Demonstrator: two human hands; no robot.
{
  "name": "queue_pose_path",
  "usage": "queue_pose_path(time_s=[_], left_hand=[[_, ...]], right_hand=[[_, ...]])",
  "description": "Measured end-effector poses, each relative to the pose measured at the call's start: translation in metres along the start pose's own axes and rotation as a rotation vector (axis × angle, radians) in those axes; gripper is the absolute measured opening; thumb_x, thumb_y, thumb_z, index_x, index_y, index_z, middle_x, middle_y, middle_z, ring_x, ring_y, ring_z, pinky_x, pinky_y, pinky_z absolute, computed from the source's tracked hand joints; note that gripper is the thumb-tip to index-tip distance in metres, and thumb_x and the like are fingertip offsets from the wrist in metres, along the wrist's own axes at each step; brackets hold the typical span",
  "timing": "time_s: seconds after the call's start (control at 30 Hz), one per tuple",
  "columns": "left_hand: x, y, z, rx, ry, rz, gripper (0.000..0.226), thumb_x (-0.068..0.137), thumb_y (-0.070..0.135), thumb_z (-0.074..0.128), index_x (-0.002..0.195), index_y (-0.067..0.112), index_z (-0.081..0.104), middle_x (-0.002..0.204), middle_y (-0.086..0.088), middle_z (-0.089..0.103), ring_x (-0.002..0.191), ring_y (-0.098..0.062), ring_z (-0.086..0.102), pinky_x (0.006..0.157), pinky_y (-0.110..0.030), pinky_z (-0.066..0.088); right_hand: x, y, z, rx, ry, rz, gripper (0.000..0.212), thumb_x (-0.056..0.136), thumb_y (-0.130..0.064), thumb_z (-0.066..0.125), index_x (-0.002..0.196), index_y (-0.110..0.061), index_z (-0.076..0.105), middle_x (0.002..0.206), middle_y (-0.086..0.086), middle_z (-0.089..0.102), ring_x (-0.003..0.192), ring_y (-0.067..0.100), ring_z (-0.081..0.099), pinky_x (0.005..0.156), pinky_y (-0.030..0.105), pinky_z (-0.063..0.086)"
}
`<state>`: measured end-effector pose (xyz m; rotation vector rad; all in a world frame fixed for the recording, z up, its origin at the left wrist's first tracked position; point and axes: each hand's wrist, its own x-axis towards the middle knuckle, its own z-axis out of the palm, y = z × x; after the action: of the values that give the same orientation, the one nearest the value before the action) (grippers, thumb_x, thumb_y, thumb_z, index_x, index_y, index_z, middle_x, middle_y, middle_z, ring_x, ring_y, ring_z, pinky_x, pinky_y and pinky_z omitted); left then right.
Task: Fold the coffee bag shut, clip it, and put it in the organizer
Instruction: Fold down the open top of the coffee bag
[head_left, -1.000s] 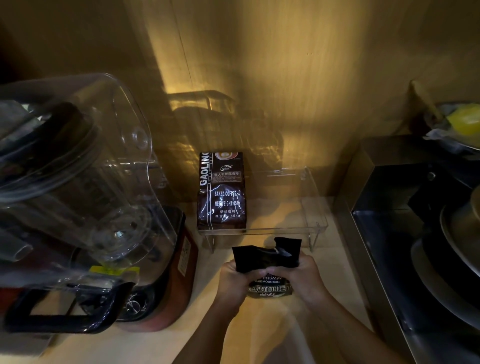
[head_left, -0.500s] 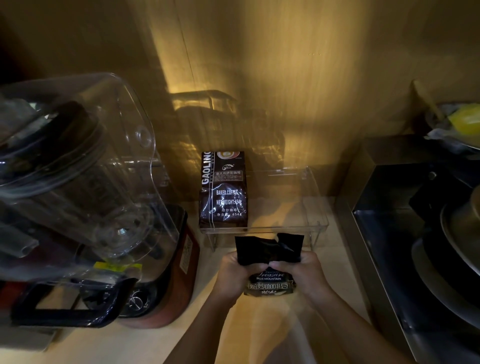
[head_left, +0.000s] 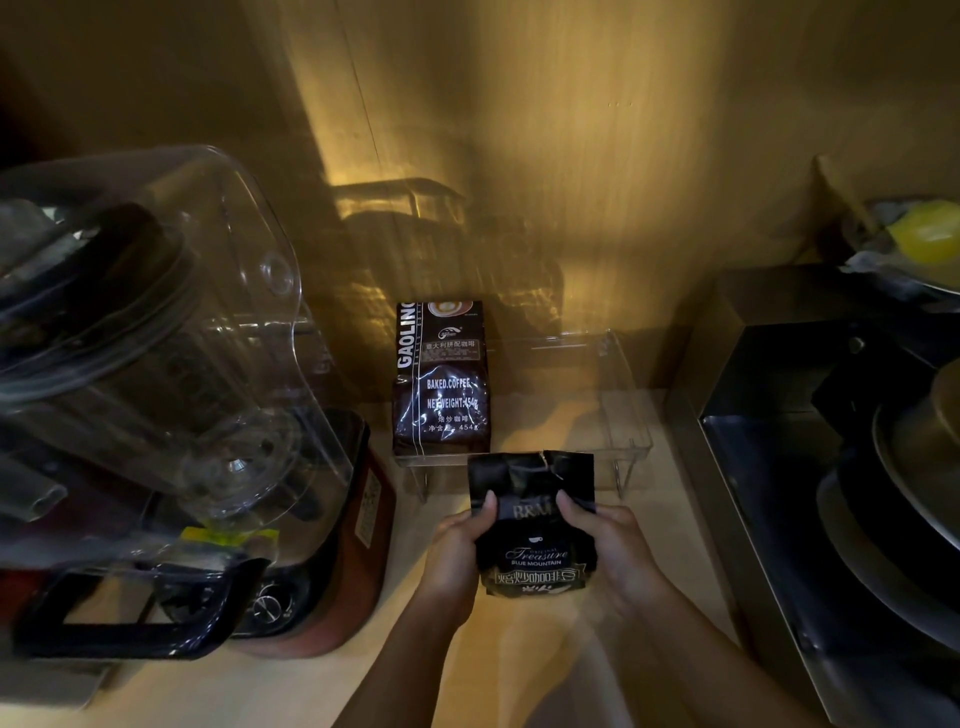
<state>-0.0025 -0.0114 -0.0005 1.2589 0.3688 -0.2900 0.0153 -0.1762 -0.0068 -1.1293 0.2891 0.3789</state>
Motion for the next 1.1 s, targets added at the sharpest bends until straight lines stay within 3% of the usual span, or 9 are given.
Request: queue_pose_path(time_s=[0.13,0.23,0.33,0.4,0.47,0.57,0.7,0.9,1.1], left_hand=[[0.001,0.004,-0.008,0.110,-0.043,0.063,0.015,0.078,0.013,0.065,0.089,0.007,0.072,0.094,-0.011,0.075,0.093,-0.025,0.067,0.077,-0.028,0.054],[0.000,0.007,-0.008,0.118,-0.026,0.071,0.016,0.072,0.012,0.068,0.086,0.005,0.072,0.087,-0.008,0.076,0.085,-0.022,0.069,0.062,-0.020,0.054],[0.000,0.005,-0.005,0.040,0.070,0.056,0.033,0.075,0.021,0.066,0.096,-0.004,0.066,0.094,-0.019,0.073,0.091,-0.029,0.067,0.070,-0.028,0.055],[0.000,0.005,-0.006,-0.007,0.120,0.049,0.037,0.079,0.019,0.064,0.103,-0.009,0.061,0.102,-0.026,0.068,0.097,-0.035,0.064,0.080,-0.038,0.052],[-0.002,0.007,-0.007,-0.004,0.103,0.061,0.033,0.077,0.018,0.063,0.099,-0.007,0.064,0.103,-0.027,0.067,0.096,-0.035,0.064,0.080,-0.037,0.050],[-0.002,0.011,-0.007,0.061,0.066,0.086,0.023,0.080,0.010,0.061,0.095,-0.006,0.066,0.104,-0.028,0.066,0.092,-0.031,0.063,0.081,-0.036,0.046],[-0.001,0.013,-0.001,0.109,0.023,0.107,0.015,0.076,0.001,0.065,0.090,-0.004,0.067,0.088,-0.017,0.072,0.077,-0.021,0.068,0.063,-0.023,0.053],[-0.006,0.016,0.007,0.160,-0.036,0.155,0.023,0.070,-0.012,0.068,0.081,0.008,0.070,0.066,0.003,0.076,0.065,-0.012,0.071,0.053,-0.017,0.054],[-0.010,0.019,0.004,0.188,-0.055,0.158,0.023,0.071,-0.004,0.071,0.087,0.013,0.071,0.078,0.001,0.077,0.078,-0.018,0.071,0.058,-0.017,0.054]], right_hand=[[0.000,-0.008,-0.002,-0.036,-0.044,0.003,0.032,0.064,-0.012,0.074,0.091,0.005,0.068,0.091,0.027,0.071,0.085,0.042,0.067,0.075,0.045,0.056],[0.001,-0.015,-0.002,-0.117,-0.049,-0.027,0.030,0.057,-0.011,0.076,0.083,0.003,0.069,0.081,0.021,0.073,0.074,0.034,0.070,0.056,0.031,0.057],[0.000,-0.016,-0.004,-0.114,-0.055,-0.056,0.017,0.064,-0.014,0.072,0.075,-0.002,0.072,0.072,0.012,0.075,0.066,0.023,0.070,0.048,0.024,0.053],[0.000,-0.016,-0.010,-0.093,-0.059,-0.066,0.020,0.072,-0.020,0.067,0.080,-0.003,0.071,0.080,0.011,0.075,0.074,0.022,0.070,0.054,0.026,0.052],[-0.001,-0.019,-0.018,-0.100,-0.055,-0.058,0.023,0.075,-0.022,0.065,0.084,-0.001,0.070,0.086,0.014,0.073,0.081,0.027,0.066,0.065,0.033,0.048],[-0.001,-0.024,-0.024,-0.116,-0.078,-0.062,0.022,0.066,-0.020,0.070,0.079,-0.003,0.068,0.077,0.011,0.071,0.076,0.027,0.061,0.065,0.034,0.045],[-0.001,-0.028,-0.015,-0.161,-0.158,-0.111,0.043,0.055,-0.009,0.076,0.097,-0.005,0.065,0.099,0.016,0.068,0.094,0.030,0.064,0.083,0.042,0.050],[-0.001,-0.028,0.008,-0.294,-0.093,-0.159,0.027,0.059,0.003,0.077,0.084,-0.003,0.068,0.081,0.013,0.072,0.074,0.025,0.069,0.061,0.027,0.055],[-0.002,-0.033,0.018,-0.255,-0.038,-0.253,0.013,0.065,-0.007,0.077,0.076,-0.006,0.071,0.068,0.005,0.075,0.068,0.023,0.071,0.055,0.024,0.056]])
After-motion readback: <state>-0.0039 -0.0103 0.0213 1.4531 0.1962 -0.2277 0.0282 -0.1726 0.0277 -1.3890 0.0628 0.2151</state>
